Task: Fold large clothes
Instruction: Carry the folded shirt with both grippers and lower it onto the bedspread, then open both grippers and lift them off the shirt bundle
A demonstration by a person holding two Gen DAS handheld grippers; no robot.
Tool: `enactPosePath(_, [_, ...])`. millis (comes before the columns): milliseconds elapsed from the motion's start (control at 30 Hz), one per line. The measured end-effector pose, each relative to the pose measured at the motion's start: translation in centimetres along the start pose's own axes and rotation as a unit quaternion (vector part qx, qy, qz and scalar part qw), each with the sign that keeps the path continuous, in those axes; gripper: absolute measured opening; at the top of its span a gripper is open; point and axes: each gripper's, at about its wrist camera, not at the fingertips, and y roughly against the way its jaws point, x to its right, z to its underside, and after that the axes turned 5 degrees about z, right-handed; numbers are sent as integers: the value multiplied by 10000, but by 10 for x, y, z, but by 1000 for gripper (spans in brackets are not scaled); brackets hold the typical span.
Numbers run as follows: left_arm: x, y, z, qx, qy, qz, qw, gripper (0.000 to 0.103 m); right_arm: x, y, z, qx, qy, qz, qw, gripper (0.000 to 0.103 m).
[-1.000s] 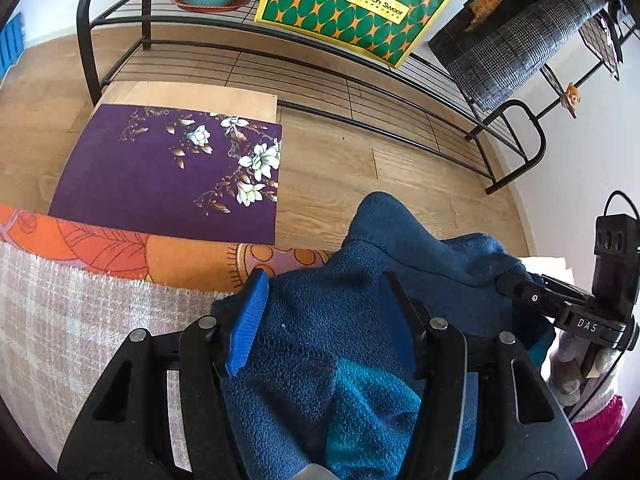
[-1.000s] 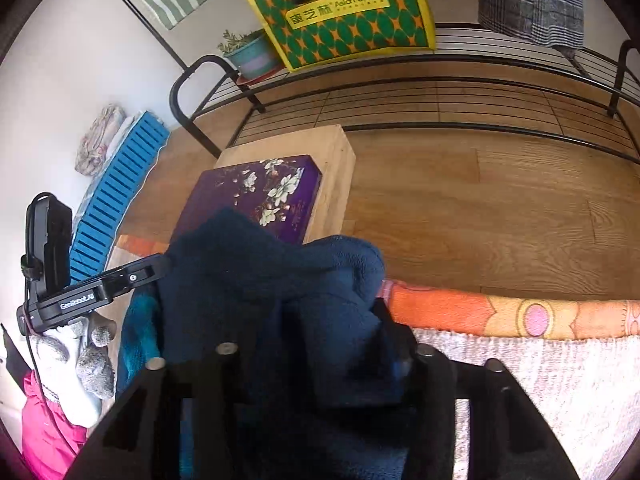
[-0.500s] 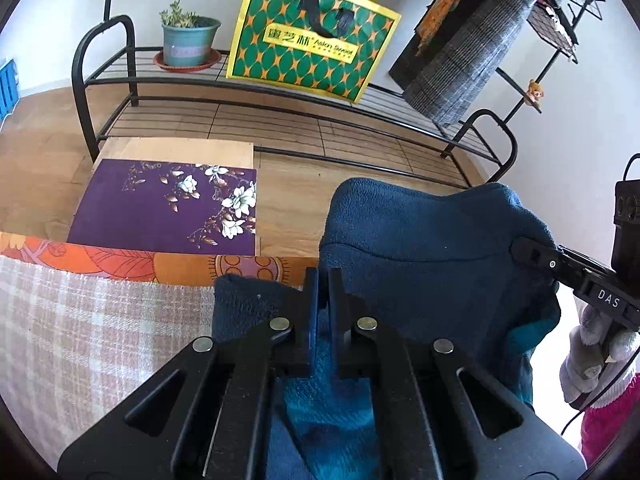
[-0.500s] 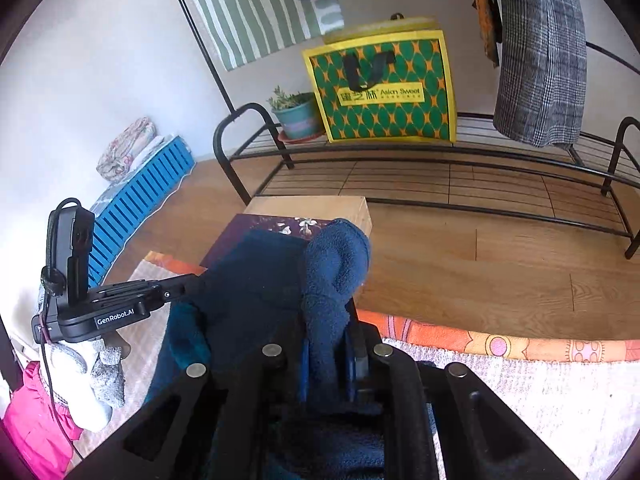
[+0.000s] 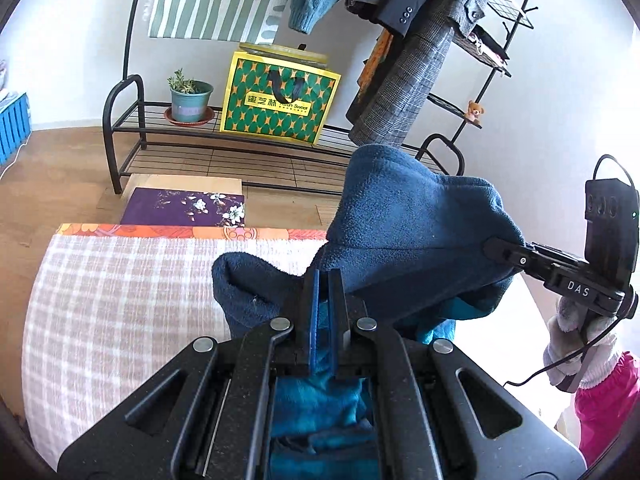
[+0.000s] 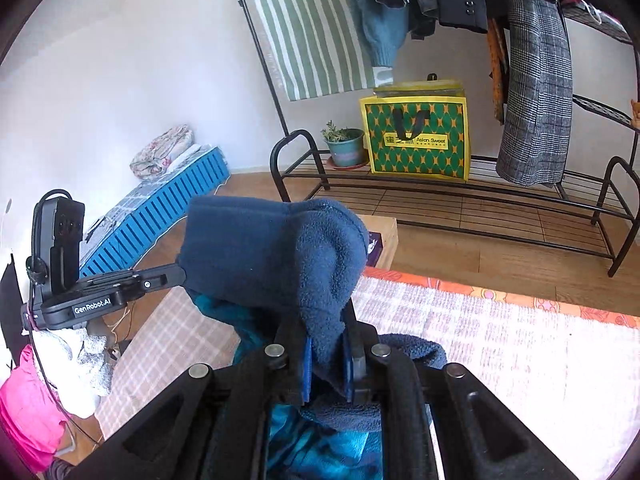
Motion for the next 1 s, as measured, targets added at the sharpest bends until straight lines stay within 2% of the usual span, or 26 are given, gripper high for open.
enactPosePath(267, [19, 55, 83, -207, 265, 294, 9990, 1, -37, 57, 78, -144, 99, 75, 9998, 9])
enactPosePath(500, [27, 73, 155, -431, 426, 279, 9978, 1, -57, 77, 142, -277, 183, 201, 9992, 9])
enactPosePath(733, [37, 84, 209, -719, 280, 194, 9968, 1, -78, 91, 196, -415, 552, 402, 9968, 9])
enactPosePath(833, [42, 84, 231, -1032, 94, 181, 9945, 1, -78, 88, 214, -657, 675, 468, 9944, 9])
enactPosePath(900, [47, 87, 243, -1175, -47, 135, 9930, 1, -78, 92, 224, -738, 697, 627, 9929, 10])
enactPosePath(967, [51, 98, 249, -1144, -133, 115, 9933, 1, -76, 105, 229, -722, 610, 531, 9941, 17])
enactPosePath(1000, [54, 106, 251, -1096, -158, 98, 9938, 1, -76, 114, 230, -710, 563, 496, 9947, 24])
